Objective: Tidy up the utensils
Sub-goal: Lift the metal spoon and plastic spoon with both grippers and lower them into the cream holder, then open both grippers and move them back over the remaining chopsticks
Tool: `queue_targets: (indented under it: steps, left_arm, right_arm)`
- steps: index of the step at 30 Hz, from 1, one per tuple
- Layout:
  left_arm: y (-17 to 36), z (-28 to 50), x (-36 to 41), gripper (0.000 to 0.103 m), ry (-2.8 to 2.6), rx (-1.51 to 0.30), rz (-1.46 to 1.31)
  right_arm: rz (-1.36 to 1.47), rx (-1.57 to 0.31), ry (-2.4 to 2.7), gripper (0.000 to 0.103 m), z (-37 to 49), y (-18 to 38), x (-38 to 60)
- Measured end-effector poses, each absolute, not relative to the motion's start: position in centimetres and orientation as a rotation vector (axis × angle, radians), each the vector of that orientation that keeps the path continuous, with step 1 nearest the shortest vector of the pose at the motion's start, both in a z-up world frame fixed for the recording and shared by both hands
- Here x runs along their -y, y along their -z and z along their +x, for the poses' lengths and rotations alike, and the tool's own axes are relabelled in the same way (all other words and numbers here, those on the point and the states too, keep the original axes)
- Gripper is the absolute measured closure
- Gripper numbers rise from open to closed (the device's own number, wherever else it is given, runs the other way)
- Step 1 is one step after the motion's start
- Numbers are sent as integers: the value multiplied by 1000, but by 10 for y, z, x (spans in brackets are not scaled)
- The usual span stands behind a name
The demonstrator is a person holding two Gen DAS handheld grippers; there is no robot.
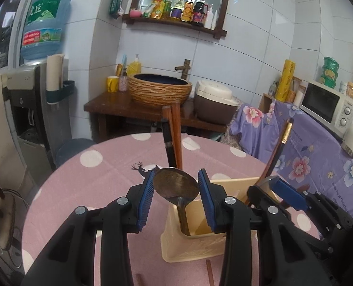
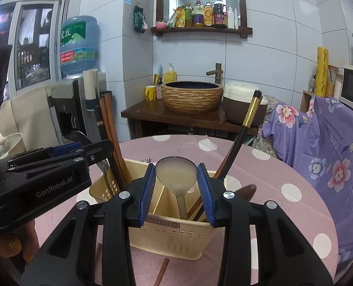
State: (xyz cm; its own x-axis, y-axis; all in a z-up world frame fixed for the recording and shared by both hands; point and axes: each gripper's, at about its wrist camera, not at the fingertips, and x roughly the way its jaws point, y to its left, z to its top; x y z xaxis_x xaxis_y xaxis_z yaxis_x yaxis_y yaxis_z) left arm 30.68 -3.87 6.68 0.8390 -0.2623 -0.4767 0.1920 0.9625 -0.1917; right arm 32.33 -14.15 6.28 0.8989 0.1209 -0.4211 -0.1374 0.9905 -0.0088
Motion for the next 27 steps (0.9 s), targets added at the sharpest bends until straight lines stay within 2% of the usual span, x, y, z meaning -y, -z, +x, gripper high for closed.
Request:
queue_targets:
  steps: [6, 9, 11, 14, 20, 27]
  left_arm:
    - [-71, 300, 39, 65, 236, -517, -132]
    - [-77, 292, 31, 62, 232, -515, -148]
    - [-81, 281, 24, 47, 234, -502, -166]
    - [-81, 262, 13, 33, 195, -487, -162]
    - [-56, 232, -10, 19, 121, -542, -136]
    - [14, 218, -10, 15, 60, -741, -83]
  right_arm:
    - [-61, -445, -132, 66, 323, -55, 141]
    - [-59, -435, -143, 59, 317, -58, 142]
    - [-81, -403, -140, 48, 306, -61, 139]
    - [-113, -365, -127, 45, 290, -62, 136]
    - [-82, -401, -143, 45, 257, -56, 137]
    - [-32, -542, -133, 44, 225, -11, 145]
